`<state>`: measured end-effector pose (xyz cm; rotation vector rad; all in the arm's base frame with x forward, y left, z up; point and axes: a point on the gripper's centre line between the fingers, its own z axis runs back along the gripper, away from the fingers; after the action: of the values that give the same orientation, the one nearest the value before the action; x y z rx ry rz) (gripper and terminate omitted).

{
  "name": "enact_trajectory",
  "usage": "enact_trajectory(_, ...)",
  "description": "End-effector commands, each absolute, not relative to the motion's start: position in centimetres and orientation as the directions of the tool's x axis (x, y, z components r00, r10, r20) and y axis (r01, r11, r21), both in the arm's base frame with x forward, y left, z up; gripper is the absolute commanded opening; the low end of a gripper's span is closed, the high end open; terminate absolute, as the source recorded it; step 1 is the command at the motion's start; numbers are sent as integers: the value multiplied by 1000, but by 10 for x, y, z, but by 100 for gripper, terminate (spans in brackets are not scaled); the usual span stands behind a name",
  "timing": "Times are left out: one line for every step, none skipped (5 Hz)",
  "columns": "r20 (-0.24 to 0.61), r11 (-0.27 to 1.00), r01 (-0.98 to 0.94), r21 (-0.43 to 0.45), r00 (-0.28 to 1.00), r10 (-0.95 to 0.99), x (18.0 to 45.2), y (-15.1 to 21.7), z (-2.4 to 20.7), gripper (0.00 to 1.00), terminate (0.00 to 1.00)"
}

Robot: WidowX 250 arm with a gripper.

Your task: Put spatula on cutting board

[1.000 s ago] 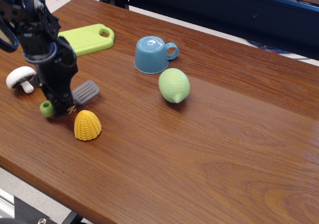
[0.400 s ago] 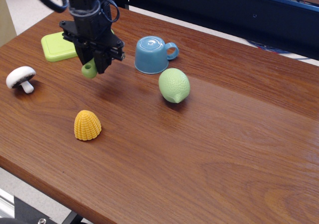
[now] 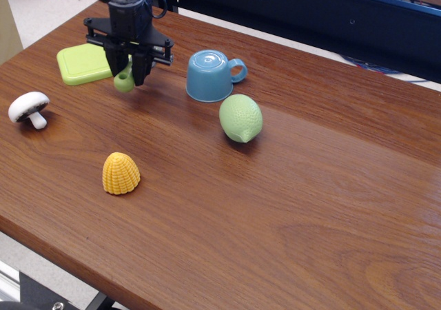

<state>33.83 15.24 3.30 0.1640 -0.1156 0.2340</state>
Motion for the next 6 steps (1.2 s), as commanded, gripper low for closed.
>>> enact_trajectory(216,947,-298,121,939,268,361,197,63,0,0)
enact_trajectory(255,935,-334,119,920,297,364,211,62,0,0)
enact_trajectory(281,925,-353,141,910,305,368,219,58,0,0)
enact_trajectory(296,918,-363,158,905,307,371,226,54,0,0)
enact_trajectory(301,919,-363,151,903,307,374,227,55,0,0)
enact_trajectory(280,914,-378,145,902,329,374,227,55,100,0)
